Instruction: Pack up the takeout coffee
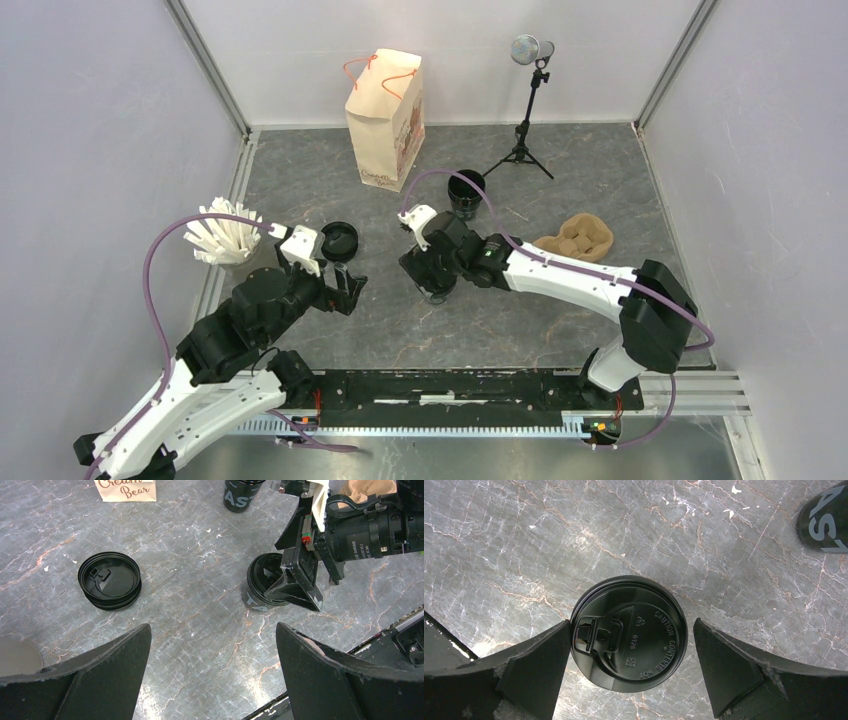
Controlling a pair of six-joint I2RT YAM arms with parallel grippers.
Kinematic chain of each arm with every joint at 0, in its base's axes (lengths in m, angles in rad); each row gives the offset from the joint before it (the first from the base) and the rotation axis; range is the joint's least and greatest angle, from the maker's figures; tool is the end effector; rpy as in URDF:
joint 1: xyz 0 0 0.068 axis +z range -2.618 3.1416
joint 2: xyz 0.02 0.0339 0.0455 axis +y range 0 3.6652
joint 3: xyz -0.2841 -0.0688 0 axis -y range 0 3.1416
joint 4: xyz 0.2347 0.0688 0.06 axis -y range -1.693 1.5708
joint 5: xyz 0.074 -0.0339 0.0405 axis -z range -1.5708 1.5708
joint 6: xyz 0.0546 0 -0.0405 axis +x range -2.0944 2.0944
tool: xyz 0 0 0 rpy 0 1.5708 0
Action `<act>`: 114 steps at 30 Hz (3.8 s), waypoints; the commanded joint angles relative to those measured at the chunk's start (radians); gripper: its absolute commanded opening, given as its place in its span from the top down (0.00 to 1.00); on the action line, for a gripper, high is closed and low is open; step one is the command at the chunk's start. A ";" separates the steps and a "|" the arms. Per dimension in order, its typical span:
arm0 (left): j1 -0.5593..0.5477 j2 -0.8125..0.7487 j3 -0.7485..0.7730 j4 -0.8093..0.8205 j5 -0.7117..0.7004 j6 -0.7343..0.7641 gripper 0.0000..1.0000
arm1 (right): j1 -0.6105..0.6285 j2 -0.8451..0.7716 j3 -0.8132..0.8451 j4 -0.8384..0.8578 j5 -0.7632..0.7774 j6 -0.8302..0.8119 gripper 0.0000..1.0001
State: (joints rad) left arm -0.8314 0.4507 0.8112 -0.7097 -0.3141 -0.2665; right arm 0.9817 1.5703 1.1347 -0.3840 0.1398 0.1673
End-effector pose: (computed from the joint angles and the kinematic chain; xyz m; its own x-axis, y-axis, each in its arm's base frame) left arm 0.0671 -0.0485 0.3331 -0.3560 0.0186 -0.9343 0.4285 0.8918 -0.1455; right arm 0.1982 0.2829 0.2594 -0.5287 -0.4944 -0.6899 -0.6921 0.7217 0.0132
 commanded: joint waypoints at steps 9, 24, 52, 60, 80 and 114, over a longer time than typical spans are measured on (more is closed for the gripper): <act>0.000 -0.006 -0.005 0.009 -0.023 0.062 0.00 | -0.026 -0.013 -0.024 0.032 -0.021 -0.011 0.07; 0.000 -0.002 -0.006 0.009 -0.023 0.062 0.00 | -0.280 -0.119 -0.110 0.023 -0.006 -0.089 0.07; 0.000 0.011 -0.005 0.007 -0.031 0.069 0.00 | -0.586 -0.072 -0.036 0.029 -0.082 -0.150 0.02; 0.000 0.009 -0.006 0.006 -0.036 0.067 0.00 | -0.594 -0.070 -0.018 0.019 -0.079 -0.157 0.02; 0.000 -0.001 -0.006 0.006 -0.034 0.066 0.00 | -0.587 -0.047 0.082 0.161 -0.192 0.057 0.28; 0.000 0.021 -0.007 0.013 -0.008 0.074 0.00 | -0.541 0.189 0.199 0.275 -0.026 0.122 0.60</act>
State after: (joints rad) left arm -0.8314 0.4599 0.8101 -0.7101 -0.3328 -0.2646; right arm 0.4404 1.7496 1.2903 -0.1219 0.0807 0.3054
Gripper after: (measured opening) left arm 0.996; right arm 0.401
